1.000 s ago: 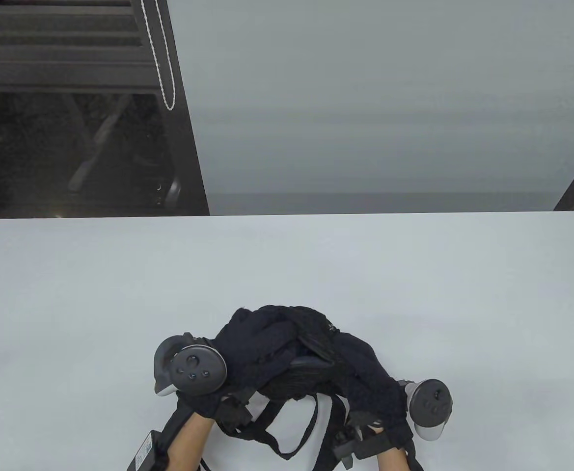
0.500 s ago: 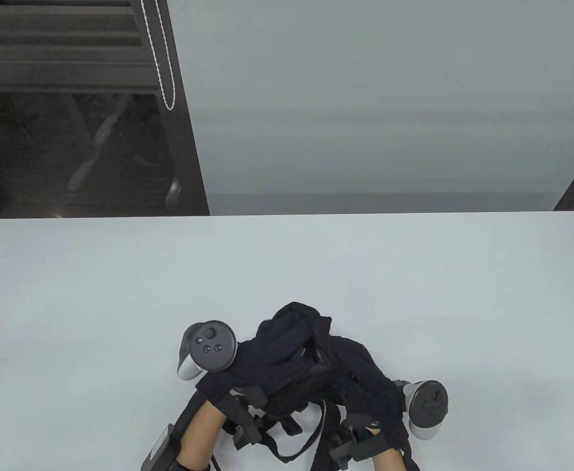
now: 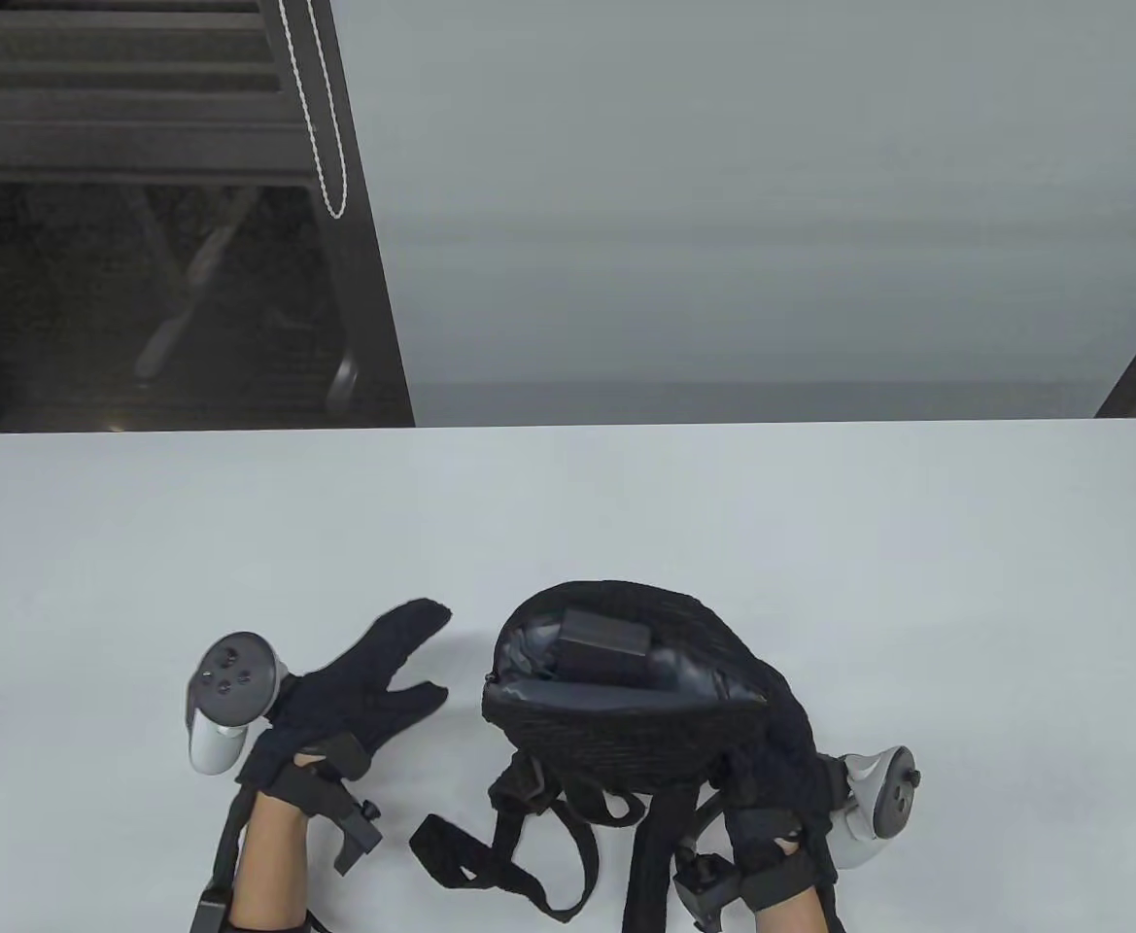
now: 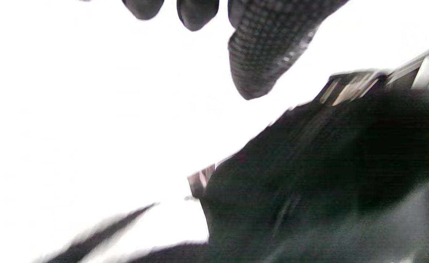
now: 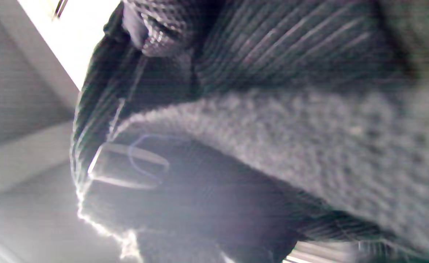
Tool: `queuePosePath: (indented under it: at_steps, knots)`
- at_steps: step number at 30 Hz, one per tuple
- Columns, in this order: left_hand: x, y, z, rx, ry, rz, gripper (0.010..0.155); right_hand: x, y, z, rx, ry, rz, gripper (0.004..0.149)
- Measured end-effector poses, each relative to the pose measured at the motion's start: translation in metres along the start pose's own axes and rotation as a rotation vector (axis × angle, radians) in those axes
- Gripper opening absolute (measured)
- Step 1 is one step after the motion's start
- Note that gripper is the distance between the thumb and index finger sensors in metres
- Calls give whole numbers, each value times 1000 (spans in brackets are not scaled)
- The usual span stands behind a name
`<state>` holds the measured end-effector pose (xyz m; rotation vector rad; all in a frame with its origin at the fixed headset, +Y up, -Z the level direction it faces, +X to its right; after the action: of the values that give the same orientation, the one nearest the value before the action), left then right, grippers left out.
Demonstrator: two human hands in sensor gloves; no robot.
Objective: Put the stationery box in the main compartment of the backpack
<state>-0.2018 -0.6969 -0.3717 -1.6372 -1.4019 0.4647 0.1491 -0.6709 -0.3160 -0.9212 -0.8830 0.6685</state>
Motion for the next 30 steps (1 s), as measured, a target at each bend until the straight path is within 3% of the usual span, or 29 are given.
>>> queuePosePath:
  at_steps: [3,6,8,10,14,19,24,27,30]
  knots:
    - [-1,22,-48,-190,-173,-54,101,-7,0,2,38,69,21,39]
    - [14,37,-71,-198,-229,-187,100,-19,0,1,59,121,71,39]
    - [22,36,-76,-165,-288,-243,96,-22,1,-3,16,47,103,40]
    - [26,31,-72,-58,-318,-295,85,-22,0,-7,-39,-184,119,42]
    - [23,20,-59,92,-269,-275,65,-23,-1,-9,-133,-445,151,46]
    - [19,4,-28,327,-319,-294,50,-36,0,-2,-108,-595,191,55]
    - [5,-7,-5,406,-393,-302,47,-38,2,1,-74,-684,185,69]
    - [-7,-14,9,476,-434,-287,47,-20,1,-8,-128,-676,123,71]
    - [-18,-18,18,517,-418,-255,47,17,2,-11,-194,-755,1,59]
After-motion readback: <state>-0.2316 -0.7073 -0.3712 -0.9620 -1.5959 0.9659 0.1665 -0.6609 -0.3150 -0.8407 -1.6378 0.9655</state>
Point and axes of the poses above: the tracker on the back of each hand, its own x axis roughly to the thumb side, its own y axis roughly from the wrist to the fingertips, z = x × y, the point moved 5 cm from there along y, roughly from the wrist to the fingertips, and after that the axes turned 5 degrees about z, right-handed, at the moved point
